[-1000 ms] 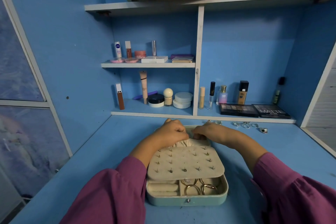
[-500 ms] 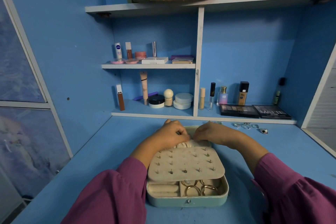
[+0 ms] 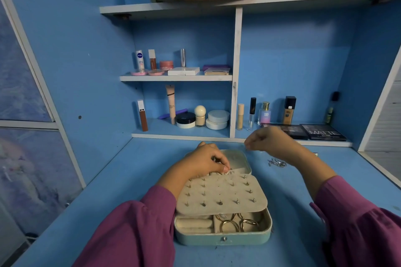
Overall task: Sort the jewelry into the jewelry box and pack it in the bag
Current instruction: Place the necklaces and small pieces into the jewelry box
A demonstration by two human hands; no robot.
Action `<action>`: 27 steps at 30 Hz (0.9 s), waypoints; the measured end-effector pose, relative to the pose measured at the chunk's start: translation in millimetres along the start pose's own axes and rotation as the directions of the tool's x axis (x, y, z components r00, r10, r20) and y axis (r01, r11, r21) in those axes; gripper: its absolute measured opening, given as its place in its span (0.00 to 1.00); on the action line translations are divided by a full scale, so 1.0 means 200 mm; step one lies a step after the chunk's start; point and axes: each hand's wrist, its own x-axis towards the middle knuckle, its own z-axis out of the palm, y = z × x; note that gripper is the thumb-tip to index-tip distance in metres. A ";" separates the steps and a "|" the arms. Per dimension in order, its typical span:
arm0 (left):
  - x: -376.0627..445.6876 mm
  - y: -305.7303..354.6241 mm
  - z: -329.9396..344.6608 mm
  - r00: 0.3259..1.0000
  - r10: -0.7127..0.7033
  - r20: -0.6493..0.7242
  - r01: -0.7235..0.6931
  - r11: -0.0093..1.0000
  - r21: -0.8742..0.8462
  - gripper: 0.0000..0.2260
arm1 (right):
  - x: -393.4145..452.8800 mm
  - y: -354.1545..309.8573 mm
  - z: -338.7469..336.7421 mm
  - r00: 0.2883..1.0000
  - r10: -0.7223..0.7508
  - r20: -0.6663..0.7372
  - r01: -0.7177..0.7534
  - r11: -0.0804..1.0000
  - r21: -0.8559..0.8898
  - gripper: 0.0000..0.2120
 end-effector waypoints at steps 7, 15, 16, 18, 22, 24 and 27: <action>0.01 -0.02 0.00 1.000 0.006 0.002 -0.006 0.999 -0.042 0.04 | 0.04 0.12 -0.07 0.976 0.170 -0.133 -0.200 0.943 -0.265 0.05; -0.01 0.00 -0.05 0.996 -0.004 -0.087 -0.016 0.973 -0.231 0.04 | 0.02 0.15 -0.03 0.936 0.343 -0.080 -0.336 0.804 -0.490 0.06; -0.02 0.00 -0.06 0.995 -0.009 -0.098 -0.016 0.966 -0.257 0.03 | 0.02 0.14 -0.02 0.937 0.340 -0.075 -0.332 0.806 -0.490 0.07; -0.03 0.01 -0.07 0.992 -0.017 -0.121 -0.019 0.957 -0.290 0.03 | 0.00 0.13 -0.01 0.940 0.336 -0.060 -0.319 0.804 -0.501 0.11; -0.04 0.02 -0.08 0.984 -0.046 -0.171 -0.013 0.943 -0.333 0.04 | -0.01 0.11 -0.01 0.939 0.343 -0.035 -0.319 0.826 -0.465 0.13; -0.04 0.02 -0.08 0.981 -0.058 -0.186 -0.011 0.936 -0.351 0.04 | 0.01 0.10 -0.02 0.942 0.332 -0.047 -0.327 0.878 -0.349 0.14; -0.04 0.01 -0.08 0.978 -0.082 -0.192 0.002 0.923 -0.384 0.04 | 0.01 0.07 -0.06 0.961 0.264 -0.082 -0.274 0.950 -0.152 0.14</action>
